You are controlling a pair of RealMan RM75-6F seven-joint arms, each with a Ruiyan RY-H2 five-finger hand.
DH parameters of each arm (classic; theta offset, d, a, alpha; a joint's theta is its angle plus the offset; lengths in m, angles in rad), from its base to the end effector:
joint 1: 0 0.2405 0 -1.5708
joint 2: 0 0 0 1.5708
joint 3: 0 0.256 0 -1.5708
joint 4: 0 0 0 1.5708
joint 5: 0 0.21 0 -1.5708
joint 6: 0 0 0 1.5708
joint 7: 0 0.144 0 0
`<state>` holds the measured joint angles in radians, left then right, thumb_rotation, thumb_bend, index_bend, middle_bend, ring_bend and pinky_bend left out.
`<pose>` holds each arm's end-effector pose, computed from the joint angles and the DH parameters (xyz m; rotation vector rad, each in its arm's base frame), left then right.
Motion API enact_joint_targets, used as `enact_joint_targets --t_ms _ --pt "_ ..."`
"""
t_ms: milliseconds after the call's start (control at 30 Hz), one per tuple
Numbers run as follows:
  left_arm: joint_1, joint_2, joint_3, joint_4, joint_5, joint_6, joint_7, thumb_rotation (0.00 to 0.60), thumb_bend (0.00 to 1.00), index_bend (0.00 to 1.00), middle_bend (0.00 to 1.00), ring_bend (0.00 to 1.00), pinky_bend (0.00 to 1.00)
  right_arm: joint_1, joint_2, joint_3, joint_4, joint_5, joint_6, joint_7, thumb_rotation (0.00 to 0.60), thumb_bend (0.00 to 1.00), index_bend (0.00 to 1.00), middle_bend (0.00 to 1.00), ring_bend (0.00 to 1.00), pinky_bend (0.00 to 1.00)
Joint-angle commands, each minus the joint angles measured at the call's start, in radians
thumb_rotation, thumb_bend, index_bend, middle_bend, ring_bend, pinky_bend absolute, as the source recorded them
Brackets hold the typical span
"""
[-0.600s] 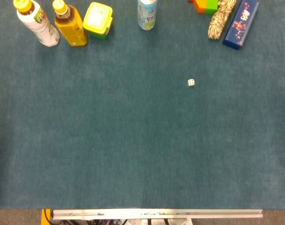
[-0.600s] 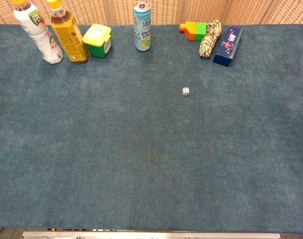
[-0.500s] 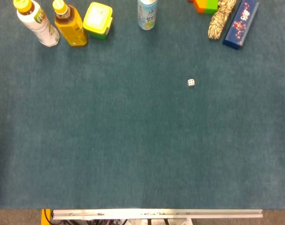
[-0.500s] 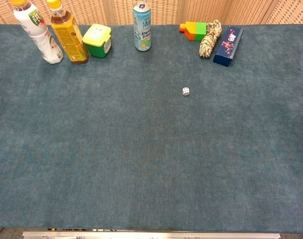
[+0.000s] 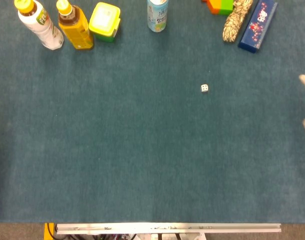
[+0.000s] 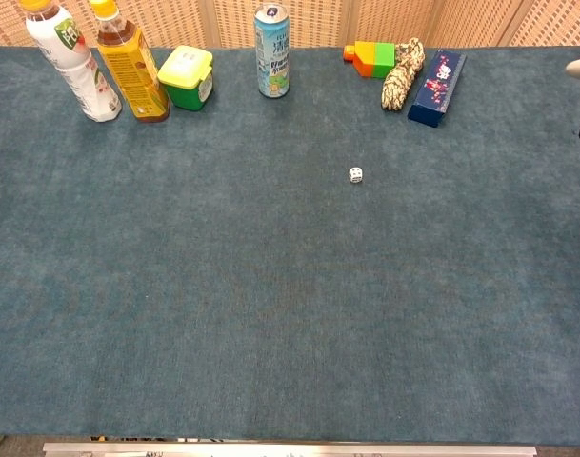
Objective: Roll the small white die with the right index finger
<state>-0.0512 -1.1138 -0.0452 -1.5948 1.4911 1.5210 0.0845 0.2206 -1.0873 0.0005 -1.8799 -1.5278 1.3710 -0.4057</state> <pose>-0.3200 0.1696 0.1672 -1.3727 -0.8230 -0.8155 -0.2365 -0.1977 0.1257 1.6724 -0.7511 0.8125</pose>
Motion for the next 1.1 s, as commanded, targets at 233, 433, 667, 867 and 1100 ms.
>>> enact_joint_targets --t_ms 233,433,667,867,1100 --pt "0.013 0.007 0.005 0.002 0.001 0.015 -0.011 0.6 0.2 0.19 0.22 0.24 0.08 0.264 -0.022 0.105 -0.032 0.229 -0.415 -0.049 0.6 0.8 0.0 1.0 1.0 1.0" --pt "0.023 0.014 0.008 -0.004 0.003 0.029 -0.016 0.6 0.2 0.19 0.22 0.24 0.08 0.44 -0.081 0.136 0.003 0.499 -0.612 -0.161 0.6 0.88 0.0 1.0 1.0 1.0" --pt "0.029 0.017 0.011 -0.006 0.005 0.034 -0.016 0.6 0.2 0.19 0.22 0.24 0.08 0.617 -0.186 0.105 0.065 0.756 -0.665 -0.278 0.6 0.89 0.0 1.0 1.0 1.0" --pt "0.031 0.017 0.011 -0.008 0.005 0.036 -0.013 0.6 0.2 0.19 0.22 0.24 0.08 0.723 -0.259 0.069 0.114 0.89 -0.669 -0.318 0.6 0.89 0.0 1.0 1.0 1.0" --pt "0.035 0.018 0.011 -0.006 0.004 0.04 -0.017 0.6 0.2 0.19 0.22 0.24 0.08 0.805 -0.337 0.019 0.201 1.001 -0.671 -0.318 0.6 0.89 0.0 1.0 1.0 1.0"
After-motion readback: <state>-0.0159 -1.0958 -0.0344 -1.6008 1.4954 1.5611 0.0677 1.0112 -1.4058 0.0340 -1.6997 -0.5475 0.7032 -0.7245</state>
